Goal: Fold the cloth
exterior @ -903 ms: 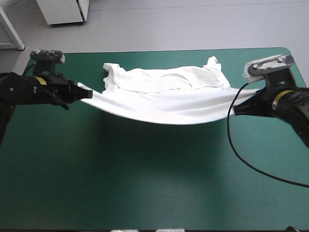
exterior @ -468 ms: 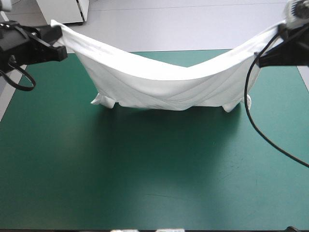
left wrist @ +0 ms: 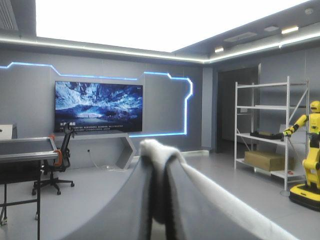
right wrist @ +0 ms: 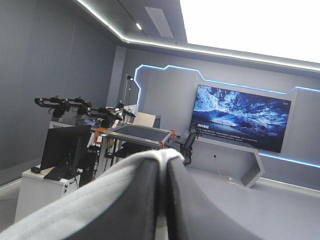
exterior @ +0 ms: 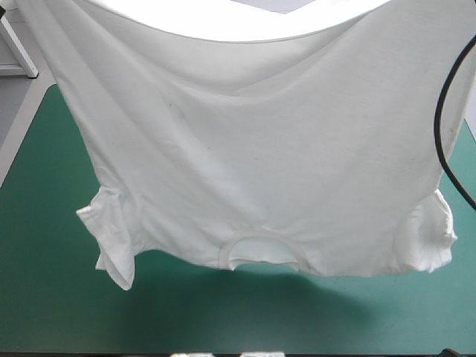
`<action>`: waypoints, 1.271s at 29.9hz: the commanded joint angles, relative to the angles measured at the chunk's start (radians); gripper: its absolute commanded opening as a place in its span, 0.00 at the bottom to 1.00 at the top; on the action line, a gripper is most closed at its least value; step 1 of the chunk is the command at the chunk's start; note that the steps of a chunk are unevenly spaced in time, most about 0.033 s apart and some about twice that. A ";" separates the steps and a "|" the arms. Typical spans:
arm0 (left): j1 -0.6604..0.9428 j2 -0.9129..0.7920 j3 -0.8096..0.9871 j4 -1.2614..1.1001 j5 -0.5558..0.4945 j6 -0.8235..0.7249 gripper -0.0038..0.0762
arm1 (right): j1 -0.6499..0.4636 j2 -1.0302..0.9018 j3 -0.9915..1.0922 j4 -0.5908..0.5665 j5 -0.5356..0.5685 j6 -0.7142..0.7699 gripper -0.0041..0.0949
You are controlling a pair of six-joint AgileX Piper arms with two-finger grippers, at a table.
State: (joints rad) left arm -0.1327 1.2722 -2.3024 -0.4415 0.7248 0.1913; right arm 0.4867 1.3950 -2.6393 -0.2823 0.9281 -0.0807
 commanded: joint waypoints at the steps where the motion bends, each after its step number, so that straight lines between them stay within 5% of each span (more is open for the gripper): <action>1: 0.002 0.009 -0.020 -0.022 -0.094 0.004 0.04 | -0.004 0.020 -0.011 -0.011 -0.093 -0.014 0.02; 12: 0.002 0.246 -0.020 -0.023 -0.210 0.054 0.04 | -0.004 0.262 -0.011 -0.330 -0.126 0.081 0.02; 20: 0.002 0.364 -0.033 -0.120 -0.549 0.171 0.04 | -0.144 0.394 -0.017 -0.367 -0.552 0.373 0.03; 25: -0.032 0.453 -0.201 -0.183 -0.608 0.352 0.04 | -0.199 0.399 -0.047 -0.367 -0.683 0.393 0.03; 30: -0.071 0.565 -0.403 -0.188 -0.547 0.413 0.04 | -0.202 0.401 -0.066 -0.347 -0.620 0.391 0.03; 38: -0.068 0.689 -0.400 -0.058 -0.312 0.307 0.04 | -0.262 0.502 -0.064 -0.086 -0.223 0.274 0.02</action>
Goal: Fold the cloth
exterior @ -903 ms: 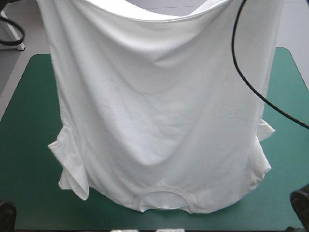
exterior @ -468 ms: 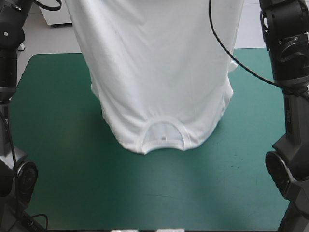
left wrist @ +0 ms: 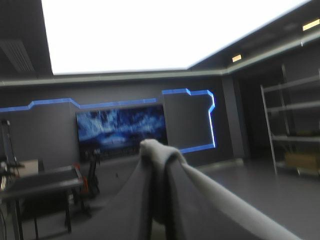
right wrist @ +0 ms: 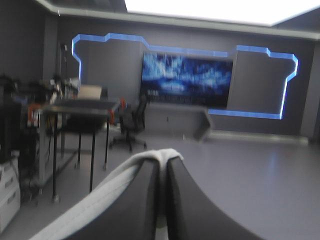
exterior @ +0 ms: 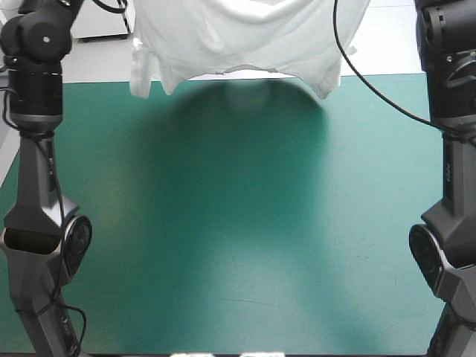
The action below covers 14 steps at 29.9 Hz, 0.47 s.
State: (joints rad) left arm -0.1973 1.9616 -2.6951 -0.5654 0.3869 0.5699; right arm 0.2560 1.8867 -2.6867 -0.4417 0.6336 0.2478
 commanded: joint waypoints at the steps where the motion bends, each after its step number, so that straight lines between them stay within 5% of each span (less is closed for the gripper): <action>1: -0.004 0.015 -0.005 0.126 0.050 -0.136 0.04 | -0.042 0.031 -0.016 0.110 0.102 -0.069 0.02; 7: -0.004 0.116 0.001 0.508 0.275 -0.562 0.04 | -0.091 0.150 -0.016 0.261 0.293 -0.150 0.02; 14: -0.004 0.237 0.001 0.579 0.588 -0.661 0.04 | -0.132 0.291 -0.016 0.366 0.617 -0.207 0.02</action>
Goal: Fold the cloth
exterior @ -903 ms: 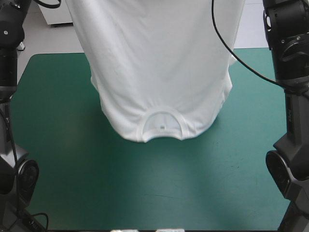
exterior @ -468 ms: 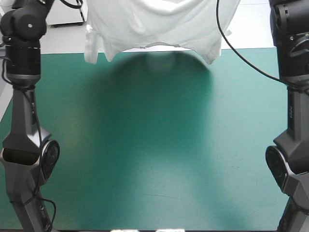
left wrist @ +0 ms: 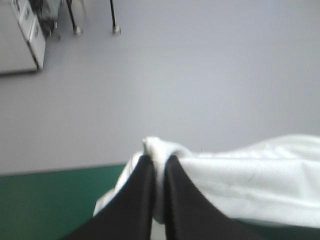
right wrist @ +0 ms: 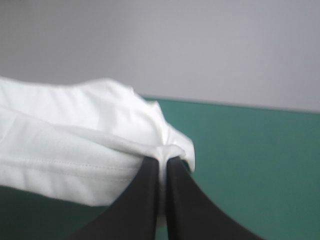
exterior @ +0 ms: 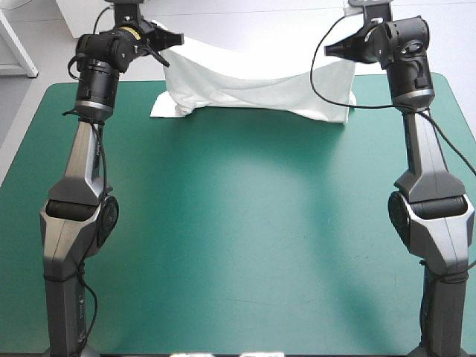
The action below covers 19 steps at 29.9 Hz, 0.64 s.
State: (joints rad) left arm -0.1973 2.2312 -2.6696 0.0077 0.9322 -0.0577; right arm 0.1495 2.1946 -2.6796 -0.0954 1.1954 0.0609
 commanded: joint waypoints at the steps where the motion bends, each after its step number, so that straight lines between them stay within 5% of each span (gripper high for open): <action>1: -0.004 -0.015 -0.025 0.001 0.086 -0.042 0.04 | -0.031 -0.010 -0.013 0.048 0.056 -0.020 0.02; 9: -0.006 0.018 0.025 0.103 0.328 -0.080 0.04 | -0.032 -0.094 0.285 0.118 0.056 -0.027 0.02; 19: -0.061 0.010 0.067 0.164 0.353 -0.126 0.04 | -0.032 -0.419 0.991 0.166 -0.206 -0.019 0.02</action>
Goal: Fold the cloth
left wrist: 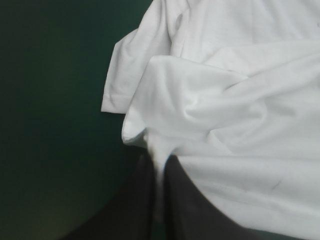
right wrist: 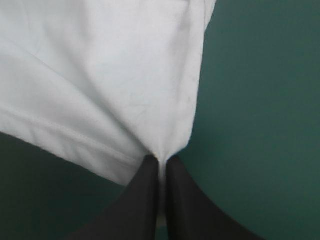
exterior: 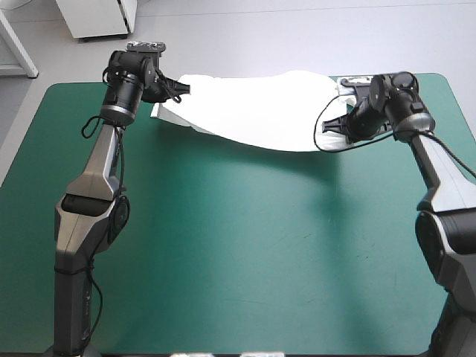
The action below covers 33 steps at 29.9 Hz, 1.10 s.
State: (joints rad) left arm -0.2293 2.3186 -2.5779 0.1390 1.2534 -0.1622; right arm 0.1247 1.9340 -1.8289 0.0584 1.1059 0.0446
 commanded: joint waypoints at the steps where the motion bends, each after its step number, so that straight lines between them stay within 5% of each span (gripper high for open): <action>1: -0.038 -0.079 -0.024 0.034 0.032 -0.033 0.04 | -0.007 -0.201 0.223 0.018 -0.152 -0.002 0.02; 8: -0.117 -0.094 0.022 0.068 0.034 -0.040 0.04 | -0.007 -0.428 0.626 0.042 -0.254 -0.036 0.02; 12: -0.164 -0.190 0.290 0.156 0.008 -0.104 0.04 | -0.007 -0.503 0.691 0.050 -0.260 -0.053 0.02; 17: -0.215 -0.515 0.921 0.194 -0.416 -0.226 0.04 | -0.007 -0.550 0.699 0.046 -0.261 -0.057 0.02; 20: -0.223 -0.691 1.200 0.213 -0.545 -0.326 0.04 | -0.007 -0.563 0.704 0.050 -0.223 -0.070 0.02; 33: -0.221 -1.201 1.724 0.110 -0.417 -0.331 0.04 | -0.007 -0.885 1.022 0.080 -0.178 -0.075 0.02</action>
State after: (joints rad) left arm -0.4484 1.2142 -0.9097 0.2872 0.8276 -0.4957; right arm 0.1247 1.1297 -0.8230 0.1248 0.9291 -0.0222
